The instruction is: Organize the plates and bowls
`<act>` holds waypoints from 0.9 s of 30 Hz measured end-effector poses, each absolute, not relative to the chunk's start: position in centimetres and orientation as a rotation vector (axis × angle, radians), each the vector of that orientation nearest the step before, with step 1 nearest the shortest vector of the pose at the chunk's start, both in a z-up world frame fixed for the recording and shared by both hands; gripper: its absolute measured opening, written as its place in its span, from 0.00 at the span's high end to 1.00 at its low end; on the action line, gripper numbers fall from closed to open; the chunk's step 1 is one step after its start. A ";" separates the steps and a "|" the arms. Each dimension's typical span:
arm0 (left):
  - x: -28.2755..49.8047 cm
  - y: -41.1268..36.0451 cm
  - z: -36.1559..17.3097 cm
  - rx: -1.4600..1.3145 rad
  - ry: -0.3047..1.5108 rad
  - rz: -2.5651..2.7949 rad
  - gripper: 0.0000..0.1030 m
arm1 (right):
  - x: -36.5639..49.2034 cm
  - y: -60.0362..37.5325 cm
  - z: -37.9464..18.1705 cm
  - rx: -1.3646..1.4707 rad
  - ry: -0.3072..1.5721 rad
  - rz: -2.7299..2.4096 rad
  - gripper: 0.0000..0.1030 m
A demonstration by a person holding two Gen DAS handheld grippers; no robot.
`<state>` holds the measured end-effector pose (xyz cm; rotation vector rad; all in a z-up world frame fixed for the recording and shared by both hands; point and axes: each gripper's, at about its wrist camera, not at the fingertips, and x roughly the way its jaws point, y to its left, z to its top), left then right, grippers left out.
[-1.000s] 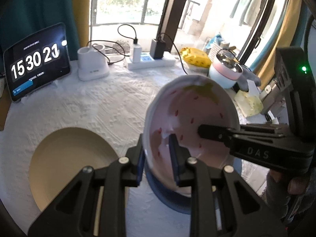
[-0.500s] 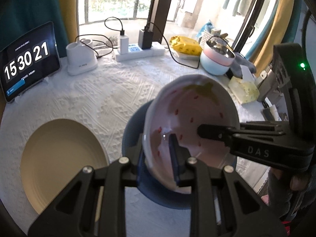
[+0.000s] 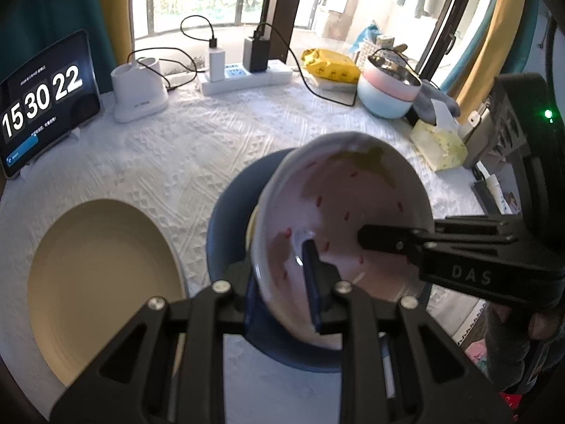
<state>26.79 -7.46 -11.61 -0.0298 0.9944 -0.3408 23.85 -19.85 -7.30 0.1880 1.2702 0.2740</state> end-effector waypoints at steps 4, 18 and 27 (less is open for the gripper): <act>26.8 -7.5 -11.6 -0.020 0.989 -0.343 0.78 | 24.0 -19.7 -7.3 0.182 1.277 0.281 0.85; 26.6 -7.2 -11.6 0.028 0.963 -0.313 0.76 | 23.5 -20.0 -7.0 0.181 1.299 0.309 0.78; 27.0 -6.9 -11.7 0.006 0.964 -0.321 0.76 | 23.3 -19.3 -6.0 0.116 1.296 0.333 0.70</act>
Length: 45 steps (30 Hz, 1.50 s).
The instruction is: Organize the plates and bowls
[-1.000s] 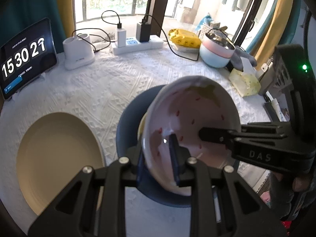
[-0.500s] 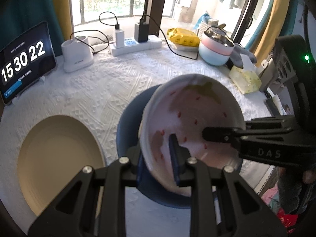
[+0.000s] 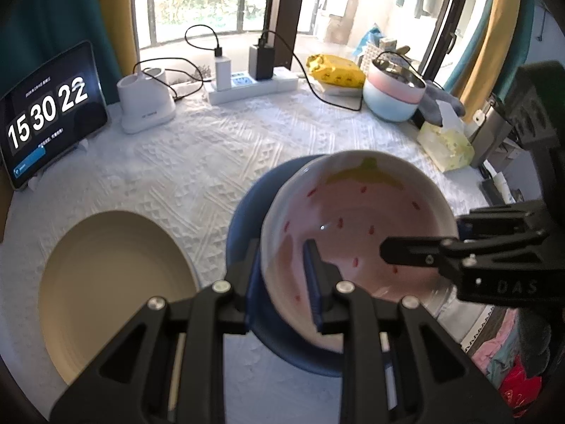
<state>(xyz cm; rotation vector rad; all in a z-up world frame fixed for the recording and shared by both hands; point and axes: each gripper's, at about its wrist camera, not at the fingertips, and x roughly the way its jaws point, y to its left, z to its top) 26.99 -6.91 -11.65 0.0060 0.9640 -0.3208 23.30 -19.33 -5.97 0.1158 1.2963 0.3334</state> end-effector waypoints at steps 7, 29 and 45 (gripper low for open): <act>27.1 -6.8 -11.4 0.001 0.955 -0.335 0.76 | 22.8 -18.8 -5.2 0.008 1.261 0.310 0.54; 25.8 -3.7 -9.2 -0.071 0.886 -0.298 0.76 | 22.0 -22.3 -3.6 0.009 1.089 0.231 0.54; 25.1 -3.1 -12.0 -0.050 0.887 -0.234 0.54 | 19.8 -24.0 -6.4 -0.004 0.934 0.186 0.32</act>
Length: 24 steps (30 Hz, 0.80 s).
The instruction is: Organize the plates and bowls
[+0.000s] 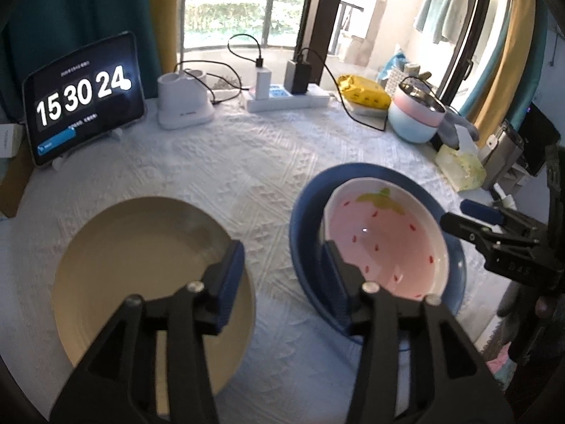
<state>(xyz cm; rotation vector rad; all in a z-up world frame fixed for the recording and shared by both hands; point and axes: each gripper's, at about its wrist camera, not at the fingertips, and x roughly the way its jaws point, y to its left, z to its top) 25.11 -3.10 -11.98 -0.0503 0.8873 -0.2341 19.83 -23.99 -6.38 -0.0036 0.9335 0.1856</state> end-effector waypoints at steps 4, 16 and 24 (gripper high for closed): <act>24.9 -3.3 -12.7 -0.053 0.909 -0.224 0.54 | 20.1 -24.1 -6.7 -0.019 0.912 0.181 0.29; 25.3 -4.3 -13.5 -0.011 0.962 -0.171 0.54 | 20.5 -23.5 -8.1 -0.089 0.954 0.165 0.33; 25.4 -4.8 -13.8 0.012 0.958 -0.133 0.54 | 21.8 -25.1 -9.5 0.071 1.024 0.233 0.33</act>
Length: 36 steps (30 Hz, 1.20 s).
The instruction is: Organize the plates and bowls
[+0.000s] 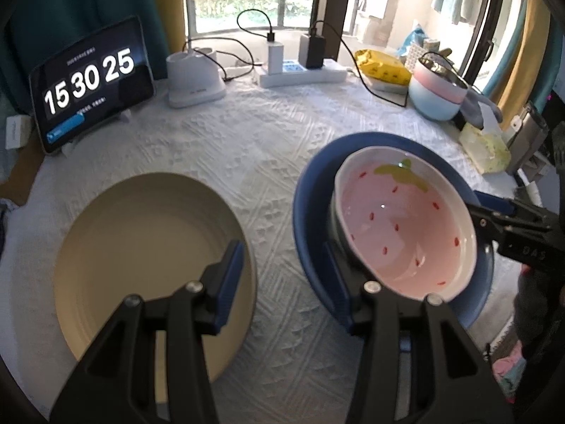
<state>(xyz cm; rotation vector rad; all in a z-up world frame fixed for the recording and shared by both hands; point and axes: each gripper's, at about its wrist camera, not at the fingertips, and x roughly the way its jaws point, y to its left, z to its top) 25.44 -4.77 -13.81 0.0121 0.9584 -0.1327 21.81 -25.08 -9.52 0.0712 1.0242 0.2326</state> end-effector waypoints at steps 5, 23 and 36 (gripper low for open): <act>25.1 -5.1 -14.0 0.001 0.904 -0.084 0.56 | 21.9 -25.5 -9.7 0.132 1.024 0.223 0.35; 24.2 -5.5 -14.0 -0.038 0.819 -0.135 0.86 | 20.2 -23.9 -9.0 0.205 0.941 0.241 0.85; 24.4 -5.5 -14.0 -0.044 0.822 -0.128 0.87 | 20.2 -23.9 -9.0 0.233 0.923 0.232 0.89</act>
